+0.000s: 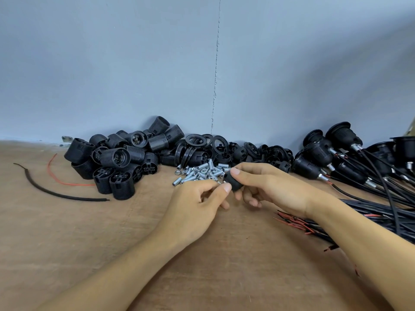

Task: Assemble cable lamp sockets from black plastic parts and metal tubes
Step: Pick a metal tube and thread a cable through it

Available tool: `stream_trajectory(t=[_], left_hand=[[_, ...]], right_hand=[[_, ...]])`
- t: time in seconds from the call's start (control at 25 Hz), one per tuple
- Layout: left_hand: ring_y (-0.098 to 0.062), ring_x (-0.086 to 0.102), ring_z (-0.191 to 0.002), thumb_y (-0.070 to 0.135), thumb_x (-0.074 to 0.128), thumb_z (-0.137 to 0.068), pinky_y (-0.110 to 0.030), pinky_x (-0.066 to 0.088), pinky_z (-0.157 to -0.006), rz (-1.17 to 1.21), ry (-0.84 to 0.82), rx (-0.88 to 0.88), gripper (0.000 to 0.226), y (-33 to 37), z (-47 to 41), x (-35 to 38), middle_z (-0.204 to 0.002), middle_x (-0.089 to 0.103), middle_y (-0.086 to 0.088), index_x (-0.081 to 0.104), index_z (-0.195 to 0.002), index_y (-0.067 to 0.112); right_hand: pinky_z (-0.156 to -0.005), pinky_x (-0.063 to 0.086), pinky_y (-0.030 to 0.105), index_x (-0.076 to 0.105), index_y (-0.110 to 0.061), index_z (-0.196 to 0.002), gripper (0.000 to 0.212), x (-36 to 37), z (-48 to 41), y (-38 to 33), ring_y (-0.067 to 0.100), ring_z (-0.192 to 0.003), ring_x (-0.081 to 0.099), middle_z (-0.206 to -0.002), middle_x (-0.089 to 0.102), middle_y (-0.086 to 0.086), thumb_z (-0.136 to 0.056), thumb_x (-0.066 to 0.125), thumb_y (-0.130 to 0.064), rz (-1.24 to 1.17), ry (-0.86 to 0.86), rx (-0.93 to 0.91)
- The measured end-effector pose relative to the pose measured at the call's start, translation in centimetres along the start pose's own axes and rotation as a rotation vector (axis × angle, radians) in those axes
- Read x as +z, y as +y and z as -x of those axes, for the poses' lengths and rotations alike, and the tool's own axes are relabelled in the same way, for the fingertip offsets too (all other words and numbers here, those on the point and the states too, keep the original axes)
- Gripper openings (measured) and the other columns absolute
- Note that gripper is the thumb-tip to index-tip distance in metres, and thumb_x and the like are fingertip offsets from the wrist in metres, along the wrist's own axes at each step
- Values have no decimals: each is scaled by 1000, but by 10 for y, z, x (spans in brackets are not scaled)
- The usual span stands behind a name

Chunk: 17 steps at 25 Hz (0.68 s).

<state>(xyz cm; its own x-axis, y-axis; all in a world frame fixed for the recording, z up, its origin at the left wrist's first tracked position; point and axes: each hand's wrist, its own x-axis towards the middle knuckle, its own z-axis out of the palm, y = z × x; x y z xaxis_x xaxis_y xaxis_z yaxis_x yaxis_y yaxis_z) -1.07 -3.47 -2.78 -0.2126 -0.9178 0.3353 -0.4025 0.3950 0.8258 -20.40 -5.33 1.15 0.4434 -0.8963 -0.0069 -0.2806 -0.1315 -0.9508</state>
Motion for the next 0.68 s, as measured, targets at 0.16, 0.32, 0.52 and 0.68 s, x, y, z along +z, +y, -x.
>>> stream_trajectory(t=[0.16,0.32,0.52,0.68], left_hand=[[-4,50,-49,37,64,-96,-15,37,-52,-51,-4,101,35,-1,4,0,-52,60,12,75,-66,23],[-23,46,-53,33,63,-97,-26,32,-52,-179,9,260,47,0,6,4,-49,49,-3,57,-58,8],[-13,44,-53,38,66,-95,-18,30,-51,-217,106,276,44,0,5,6,-52,47,0,58,-59,12],[-8,53,-64,32,72,-90,-11,35,-59,-154,100,254,39,2,6,11,-73,58,12,56,-55,23]], right_hand=[[-54,28,27,61,-22,-70,44,-3,1,-6,13,-52,36,-67,55,5,-100,50,-51,142,-66,61],[-48,29,21,64,-25,-64,52,-3,4,-14,13,-49,34,-60,51,1,-100,46,-57,286,-86,162],[-62,41,21,70,-22,-95,41,-22,13,-38,6,-62,60,-81,73,-5,-99,47,-56,642,78,173],[-77,47,25,71,-27,-97,14,-45,30,-50,8,-82,63,-87,69,-10,-88,73,-38,966,-7,374]])
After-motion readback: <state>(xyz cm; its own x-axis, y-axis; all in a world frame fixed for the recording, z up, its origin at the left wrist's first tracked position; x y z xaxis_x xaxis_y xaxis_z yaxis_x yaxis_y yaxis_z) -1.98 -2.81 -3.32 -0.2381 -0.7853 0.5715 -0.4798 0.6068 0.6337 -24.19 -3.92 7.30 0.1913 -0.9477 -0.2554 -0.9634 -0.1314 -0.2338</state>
